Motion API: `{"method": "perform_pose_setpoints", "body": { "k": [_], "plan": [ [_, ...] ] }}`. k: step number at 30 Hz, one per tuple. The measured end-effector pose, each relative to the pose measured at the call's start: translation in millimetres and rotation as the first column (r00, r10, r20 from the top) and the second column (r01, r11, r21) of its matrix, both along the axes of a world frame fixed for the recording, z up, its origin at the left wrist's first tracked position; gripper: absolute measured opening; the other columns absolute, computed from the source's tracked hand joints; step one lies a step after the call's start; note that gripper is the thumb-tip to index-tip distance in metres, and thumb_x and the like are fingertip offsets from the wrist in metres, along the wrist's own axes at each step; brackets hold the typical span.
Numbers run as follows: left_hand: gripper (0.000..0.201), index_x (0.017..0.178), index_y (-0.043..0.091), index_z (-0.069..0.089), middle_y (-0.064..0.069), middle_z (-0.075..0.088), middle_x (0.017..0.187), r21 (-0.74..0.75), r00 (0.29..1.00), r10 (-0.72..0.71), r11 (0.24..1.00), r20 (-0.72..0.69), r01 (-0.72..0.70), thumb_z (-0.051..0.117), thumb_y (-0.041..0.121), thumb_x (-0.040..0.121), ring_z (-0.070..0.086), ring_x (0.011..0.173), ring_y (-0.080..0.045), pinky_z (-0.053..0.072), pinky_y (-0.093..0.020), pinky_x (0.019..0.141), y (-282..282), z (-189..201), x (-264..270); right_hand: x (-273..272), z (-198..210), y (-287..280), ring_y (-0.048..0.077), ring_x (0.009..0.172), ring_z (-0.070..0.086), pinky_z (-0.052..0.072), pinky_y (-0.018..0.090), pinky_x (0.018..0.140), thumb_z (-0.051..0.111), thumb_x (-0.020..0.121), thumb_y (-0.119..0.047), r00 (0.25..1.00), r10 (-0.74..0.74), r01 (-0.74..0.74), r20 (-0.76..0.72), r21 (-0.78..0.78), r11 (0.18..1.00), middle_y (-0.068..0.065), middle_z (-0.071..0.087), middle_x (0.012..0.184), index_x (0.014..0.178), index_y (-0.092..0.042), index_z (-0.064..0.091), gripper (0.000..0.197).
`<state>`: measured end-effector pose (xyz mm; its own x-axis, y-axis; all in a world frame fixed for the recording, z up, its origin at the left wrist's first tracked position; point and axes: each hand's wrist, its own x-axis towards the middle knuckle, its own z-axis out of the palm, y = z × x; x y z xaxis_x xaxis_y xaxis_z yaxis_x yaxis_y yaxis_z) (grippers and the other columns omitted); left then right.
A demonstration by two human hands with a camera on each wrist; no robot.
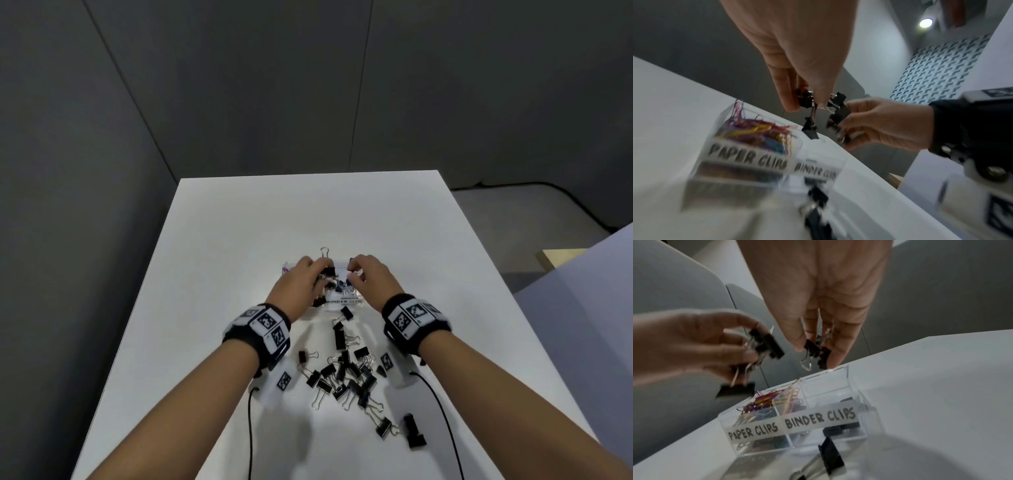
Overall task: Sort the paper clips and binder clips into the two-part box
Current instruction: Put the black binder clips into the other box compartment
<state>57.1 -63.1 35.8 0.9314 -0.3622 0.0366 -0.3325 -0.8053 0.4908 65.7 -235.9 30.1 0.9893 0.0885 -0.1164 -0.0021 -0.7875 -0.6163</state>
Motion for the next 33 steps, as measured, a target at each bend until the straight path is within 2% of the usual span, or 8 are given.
{"method": "perform_pose_setpoints", "body": {
  "k": [4, 8, 12, 17, 20, 23, 28, 33],
  "plan": [
    [0.033, 0.128, 0.021, 0.046, -0.012, 0.053, 0.111, 0.062, 1.0, -0.009, 0.998, 0.004, 0.009, 0.047, 0.018, 0.095, 0.06, 0.086, -0.031, 0.05, -0.037, 0.076, -16, 9, 27, 1, 0, 1, 0.026, 0.11, 0.058, 0.046, 0.037, 0.093, 0.04, 0.097, -0.019, 0.996, -0.041, 0.041, -0.075, -0.002, 0.999, 0.008, 0.059, 0.127, 0.127, -0.015, 0.048, 0.031],
    [0.035, 0.13, 0.018, 0.043, -0.014, 0.051, 0.11, 0.215, 0.994, -0.113, 0.971, 0.005, 0.109, 0.046, 0.014, 0.095, 0.052, 0.075, -0.027, 0.045, -0.037, 0.066, -38, 2, 42, -19, -7, -24, 0.024, 0.099, 0.06, 0.048, 0.034, 0.087, 0.039, 0.096, -0.018, 0.995, -0.089, 0.085, -0.037, -0.092, 0.992, 0.006, 0.064, 0.114, 0.111, -0.013, 0.058, 0.025],
    [0.04, 0.132, 0.018, 0.039, -0.014, 0.053, 0.111, 0.387, 0.976, -0.217, 0.9, -0.007, 0.203, 0.046, 0.009, 0.093, 0.051, 0.075, -0.028, 0.039, -0.033, 0.059, -47, -15, 43, -53, -24, -41, 0.017, 0.1, 0.058, 0.049, 0.03, 0.087, 0.046, 0.095, -0.025, 0.976, 0.142, -0.172, -0.165, -0.185, 0.968, 0.0, 0.061, 0.117, 0.116, -0.018, 0.056, 0.024],
    [0.034, 0.123, 0.011, 0.05, -0.012, 0.056, 0.12, 0.592, 0.928, -0.372, 0.746, -0.007, 0.303, 0.043, 0.023, 0.091, 0.053, 0.109, -0.03, 0.041, -0.037, 0.087, -47, -19, 32, -82, -45, -49, 0.017, 0.122, 0.044, 0.041, 0.03, 0.099, 0.05, 0.091, -0.04, 0.892, 0.382, -0.442, -0.241, -0.29, 0.849, -0.002, 0.046, 0.139, 0.137, -0.026, 0.04, 0.049],
    [0.033, 0.119, 0.009, 0.053, -0.011, 0.054, 0.122, 0.593, 0.909, -0.417, 0.735, 0.013, 0.329, 0.041, 0.024, 0.092, 0.051, 0.11, -0.029, 0.04, -0.038, 0.09, -44, -13, 24, -91, -52, -49, 0.021, 0.124, 0.042, 0.037, 0.032, 0.102, 0.056, 0.086, -0.042, 0.84, 0.481, -0.542, -0.25, -0.364, 0.758, 0.0, 0.04, 0.144, 0.143, -0.027, 0.03, 0.064],
    [0.031, 0.114, 0.009, 0.055, -0.01, 0.055, 0.117, 0.551, 0.857, -0.514, 0.702, -0.047, 0.451, 0.04, 0.026, 0.093, 0.054, 0.106, -0.029, 0.044, -0.036, 0.078, -41, -14, 7, -93, -52, -46, 0.024, 0.123, 0.043, 0.037, 0.034, 0.101, 0.057, 0.087, -0.04, 0.825, 0.501, -0.565, -0.262, -0.416, 0.713, 0.003, 0.04, 0.143, 0.144, -0.024, 0.031, 0.065],
    [0.056, 0.134, 0.018, 0.043, -0.006, 0.044, 0.135, 0.459, 0.809, -0.523, 0.669, -0.269, 0.585, 0.053, 0.047, 0.087, 0.049, 0.118, -0.025, 0.047, -0.037, 0.087, -30, -35, -24, -92, -47, -44, 0.023, 0.122, 0.042, 0.044, 0.035, 0.094, 0.056, 0.089, -0.033, 0.883, 0.374, -0.461, -0.284, -0.375, 0.804, 0.005, 0.043, 0.136, 0.138, -0.02, 0.037, 0.054],
    [0.055, 0.135, 0.019, 0.041, -0.005, 0.035, 0.14, 0.401, 0.848, -0.416, 0.751, -0.329, 0.524, 0.058, 0.041, 0.088, 0.044, 0.121, -0.024, 0.047, -0.037, 0.085, -27, -44, -39, -90, -46, -42, 0.023, 0.126, 0.039, 0.046, 0.039, 0.096, 0.061, 0.084, -0.029, 0.917, 0.26, -0.352, -0.303, -0.308, 0.884, 0.004, 0.032, 0.143, 0.135, -0.019, 0.036, 0.057]
  ]
}}
